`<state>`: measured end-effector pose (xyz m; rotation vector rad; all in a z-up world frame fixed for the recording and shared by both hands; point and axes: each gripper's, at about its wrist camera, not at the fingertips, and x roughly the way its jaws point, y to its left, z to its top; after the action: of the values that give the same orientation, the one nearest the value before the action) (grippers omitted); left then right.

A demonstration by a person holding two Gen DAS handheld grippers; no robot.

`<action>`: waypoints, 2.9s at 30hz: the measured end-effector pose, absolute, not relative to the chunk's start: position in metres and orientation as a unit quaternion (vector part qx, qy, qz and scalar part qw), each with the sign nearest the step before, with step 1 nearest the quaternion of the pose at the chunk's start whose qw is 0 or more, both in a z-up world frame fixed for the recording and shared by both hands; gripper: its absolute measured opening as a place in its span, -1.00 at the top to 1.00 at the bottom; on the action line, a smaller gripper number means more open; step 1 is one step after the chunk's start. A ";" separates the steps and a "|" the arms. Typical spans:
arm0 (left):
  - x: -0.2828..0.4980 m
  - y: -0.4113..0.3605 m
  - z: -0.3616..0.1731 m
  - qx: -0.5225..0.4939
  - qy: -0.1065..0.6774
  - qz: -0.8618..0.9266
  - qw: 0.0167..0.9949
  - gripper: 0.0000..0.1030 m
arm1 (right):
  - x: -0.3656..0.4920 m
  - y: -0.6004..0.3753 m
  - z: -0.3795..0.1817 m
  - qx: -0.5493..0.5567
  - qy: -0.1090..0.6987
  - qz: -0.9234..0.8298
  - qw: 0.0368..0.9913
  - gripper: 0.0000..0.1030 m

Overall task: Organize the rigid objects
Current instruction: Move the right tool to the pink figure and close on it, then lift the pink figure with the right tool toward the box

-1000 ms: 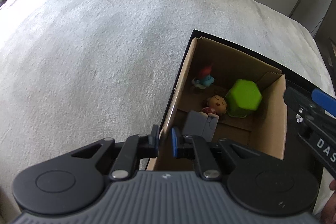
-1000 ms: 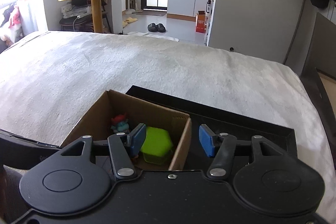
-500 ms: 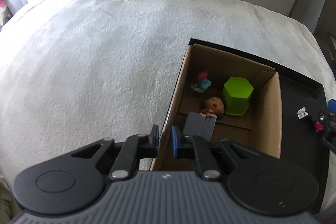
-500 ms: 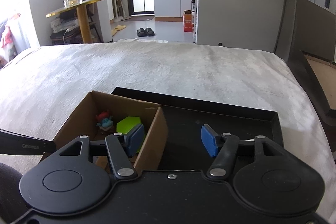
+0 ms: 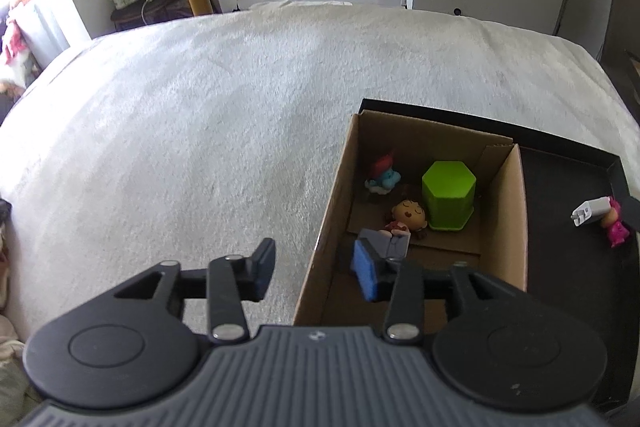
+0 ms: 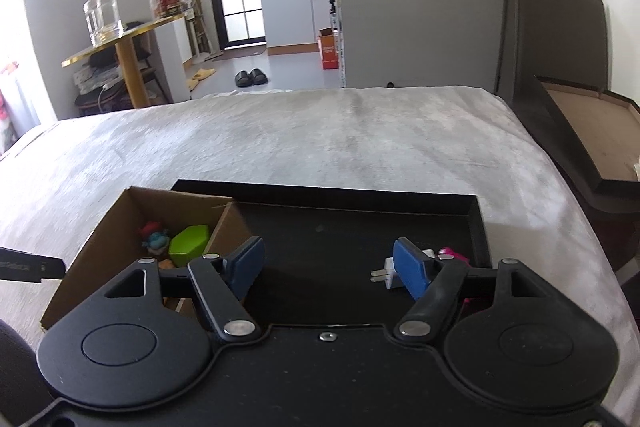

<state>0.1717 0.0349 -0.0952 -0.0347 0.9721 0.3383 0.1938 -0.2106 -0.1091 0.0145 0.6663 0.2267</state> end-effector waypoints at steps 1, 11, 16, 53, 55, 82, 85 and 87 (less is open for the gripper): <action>0.174 0.033 -0.094 -0.010 0.467 0.161 0.869 0.08 | 0.194 -0.215 -0.110 0.011 0.326 0.110 0.939 -0.38; 0.183 0.006 -0.088 0.030 0.467 0.164 0.868 -0.13 | 0.202 -0.249 -0.123 0.042 0.327 0.100 0.939 -0.41; 0.186 -0.004 -0.088 0.022 0.464 0.161 0.871 -0.26 | 0.211 -0.272 -0.142 0.066 0.319 0.082 0.942 -0.39; 0.231 -0.066 -0.109 0.086 0.472 0.160 0.863 -0.35 | 0.262 -0.275 -0.223 -0.035 0.399 0.035 0.916 0.40; 0.227 -0.063 -0.107 0.084 0.470 0.161 0.864 -0.35 | 0.259 -0.274 -0.222 -0.037 0.399 0.039 0.915 0.41; 0.188 0.001 -0.075 0.016 0.448 0.181 0.875 -0.35 | 0.223 -0.270 -0.165 0.035 0.394 0.073 0.916 0.42; 0.184 0.009 -0.073 0.008 0.444 0.186 0.876 -0.35 | 0.219 -0.268 -0.157 0.041 0.392 0.074 0.916 0.42; 0.182 0.013 -0.072 0.009 0.440 0.185 0.879 -0.35 | 0.217 -0.263 -0.149 0.037 0.387 0.076 0.918 0.42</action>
<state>0.1819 0.0135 -0.0718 0.0196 0.9176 0.3853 0.2166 -0.2632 -0.1492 0.0768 0.7962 0.1567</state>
